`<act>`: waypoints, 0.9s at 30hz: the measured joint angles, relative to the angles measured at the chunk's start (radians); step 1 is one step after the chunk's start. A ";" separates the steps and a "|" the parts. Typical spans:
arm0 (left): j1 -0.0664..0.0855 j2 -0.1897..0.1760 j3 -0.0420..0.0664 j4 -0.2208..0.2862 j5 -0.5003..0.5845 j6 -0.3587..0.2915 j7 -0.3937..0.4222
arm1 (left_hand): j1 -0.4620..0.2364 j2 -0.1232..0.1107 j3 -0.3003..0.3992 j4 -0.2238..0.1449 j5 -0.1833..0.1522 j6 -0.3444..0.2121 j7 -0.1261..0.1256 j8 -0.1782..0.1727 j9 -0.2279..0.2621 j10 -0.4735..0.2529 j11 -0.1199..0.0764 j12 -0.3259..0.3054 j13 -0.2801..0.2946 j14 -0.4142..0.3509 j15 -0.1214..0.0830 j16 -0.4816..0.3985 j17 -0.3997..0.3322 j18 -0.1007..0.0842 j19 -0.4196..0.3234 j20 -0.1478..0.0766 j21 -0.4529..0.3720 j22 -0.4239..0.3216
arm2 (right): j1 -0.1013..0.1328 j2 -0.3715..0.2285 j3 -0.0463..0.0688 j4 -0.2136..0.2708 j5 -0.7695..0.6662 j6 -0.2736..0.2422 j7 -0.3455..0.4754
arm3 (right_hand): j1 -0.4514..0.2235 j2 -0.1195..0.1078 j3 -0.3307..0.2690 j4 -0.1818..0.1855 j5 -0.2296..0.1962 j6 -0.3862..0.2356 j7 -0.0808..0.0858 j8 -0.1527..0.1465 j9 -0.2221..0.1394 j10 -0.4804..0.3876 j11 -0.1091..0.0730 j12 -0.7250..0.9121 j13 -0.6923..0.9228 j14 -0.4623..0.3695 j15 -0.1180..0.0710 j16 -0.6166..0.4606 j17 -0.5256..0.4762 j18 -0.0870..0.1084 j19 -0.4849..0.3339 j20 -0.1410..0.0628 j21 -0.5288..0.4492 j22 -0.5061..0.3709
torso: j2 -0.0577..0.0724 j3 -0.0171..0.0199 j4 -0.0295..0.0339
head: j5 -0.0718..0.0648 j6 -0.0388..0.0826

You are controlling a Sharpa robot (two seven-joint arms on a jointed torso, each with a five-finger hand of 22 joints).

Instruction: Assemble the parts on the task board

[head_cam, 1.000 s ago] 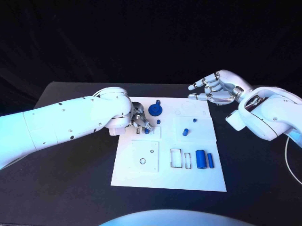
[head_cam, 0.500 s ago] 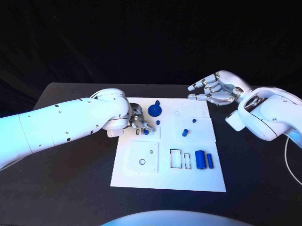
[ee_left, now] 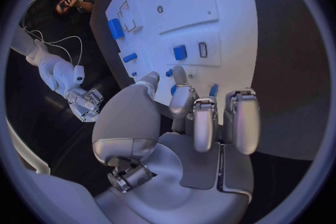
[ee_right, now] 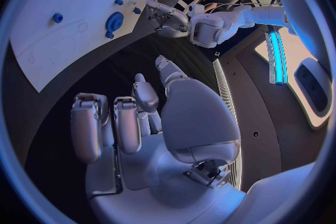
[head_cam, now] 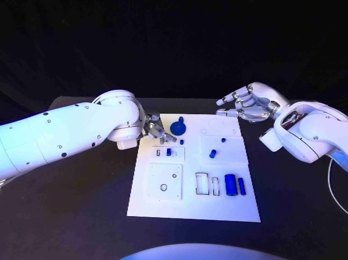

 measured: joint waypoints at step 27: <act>0.062 0.163 -0.024 -0.377 0.001 0.136 0.000 | 0.079 0.046 -0.106 0.018 0.000 -0.028 0.033 -0.101 -0.092 -0.036 0.033 -0.046 -0.053 0.002 0.016 0.000 0.001 0.000 -0.002 0.016 -0.023 0.000 | -0.001 0.013 0.000 -0.011 0.002 0.000 0.000 | 0.000 0.000 -0.005 0.000 0.009 0.000 0.000 0.000 0.000 0.000 0.000 0.000 0.000 0.000 0.000 0.000 0.000 0.000 0.000 0.000 0.000 0.000 | 0.005 -0.0050 -0.0013 | 0.010 0.013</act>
